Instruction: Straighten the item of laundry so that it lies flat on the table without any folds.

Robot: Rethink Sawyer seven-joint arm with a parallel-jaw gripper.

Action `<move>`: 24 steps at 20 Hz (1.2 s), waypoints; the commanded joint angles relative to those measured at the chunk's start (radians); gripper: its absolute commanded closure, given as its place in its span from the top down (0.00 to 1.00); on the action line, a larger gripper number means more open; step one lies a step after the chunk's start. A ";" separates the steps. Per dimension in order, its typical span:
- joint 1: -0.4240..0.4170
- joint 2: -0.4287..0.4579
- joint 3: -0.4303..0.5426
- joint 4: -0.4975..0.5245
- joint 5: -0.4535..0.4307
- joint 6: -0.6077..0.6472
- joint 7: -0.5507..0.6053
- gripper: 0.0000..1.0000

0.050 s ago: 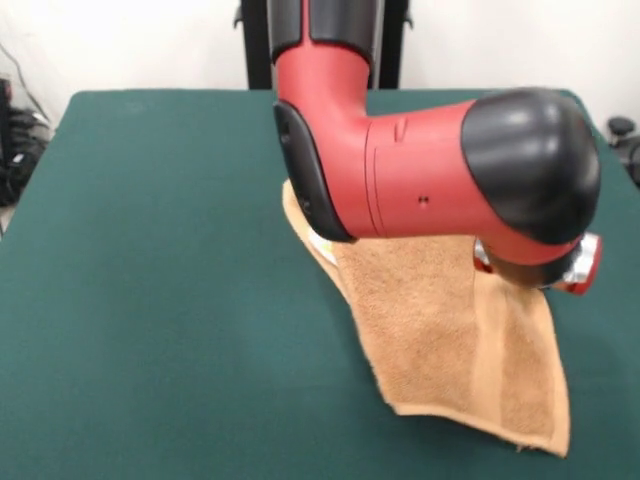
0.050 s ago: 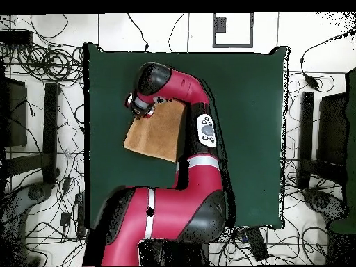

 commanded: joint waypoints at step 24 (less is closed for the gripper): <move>0.024 -0.036 -0.005 0.272 -0.373 -0.695 -0.065 0.00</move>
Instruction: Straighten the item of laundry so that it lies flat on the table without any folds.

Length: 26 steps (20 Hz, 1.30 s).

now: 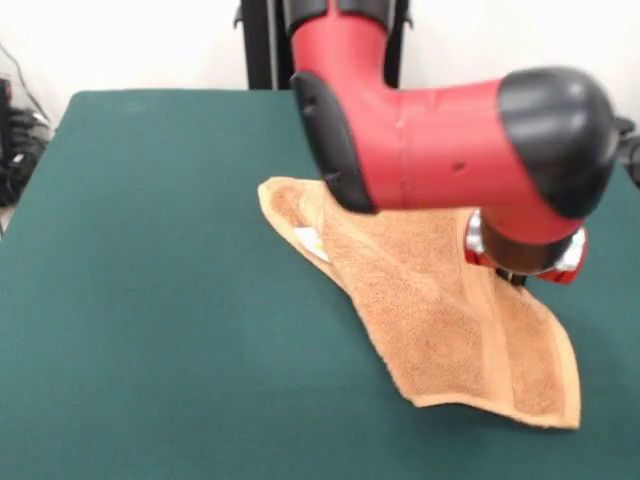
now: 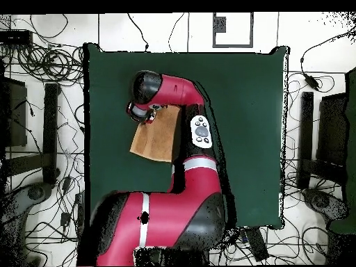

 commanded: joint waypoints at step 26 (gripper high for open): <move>-0.025 -0.045 0.014 0.251 -0.200 -0.398 -0.024 0.00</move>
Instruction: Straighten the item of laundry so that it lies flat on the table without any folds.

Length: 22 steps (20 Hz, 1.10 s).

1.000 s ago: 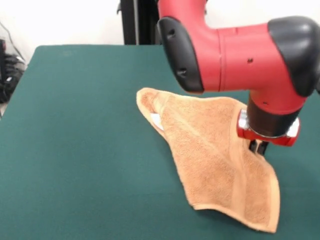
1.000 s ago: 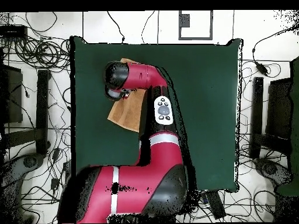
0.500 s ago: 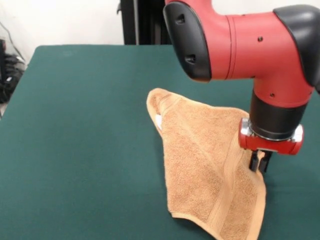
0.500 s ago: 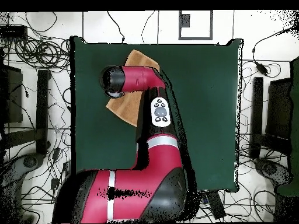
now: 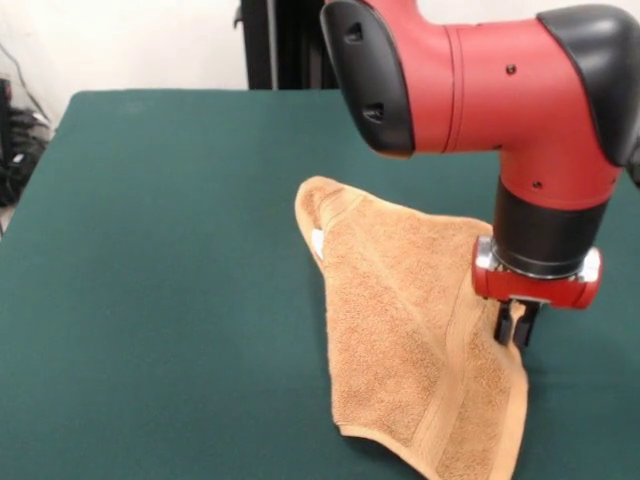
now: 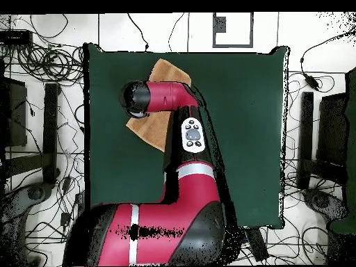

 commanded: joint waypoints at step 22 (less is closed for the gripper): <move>-0.093 0.118 0.050 -0.169 -0.052 0.509 -0.117 0.00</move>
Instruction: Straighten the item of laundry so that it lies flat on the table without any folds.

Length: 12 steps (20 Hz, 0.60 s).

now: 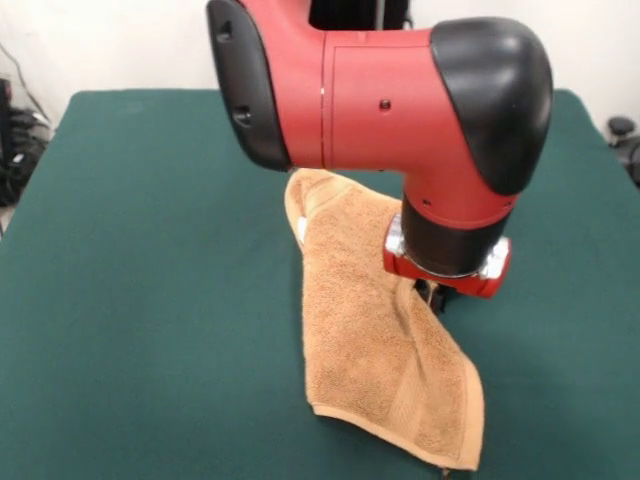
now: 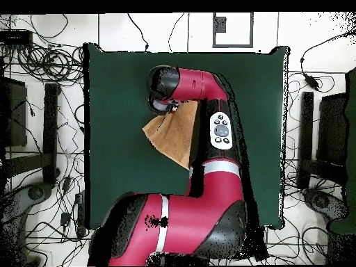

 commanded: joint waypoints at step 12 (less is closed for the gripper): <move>0.019 0.134 0.046 0.111 -0.090 -0.272 -0.021 1.00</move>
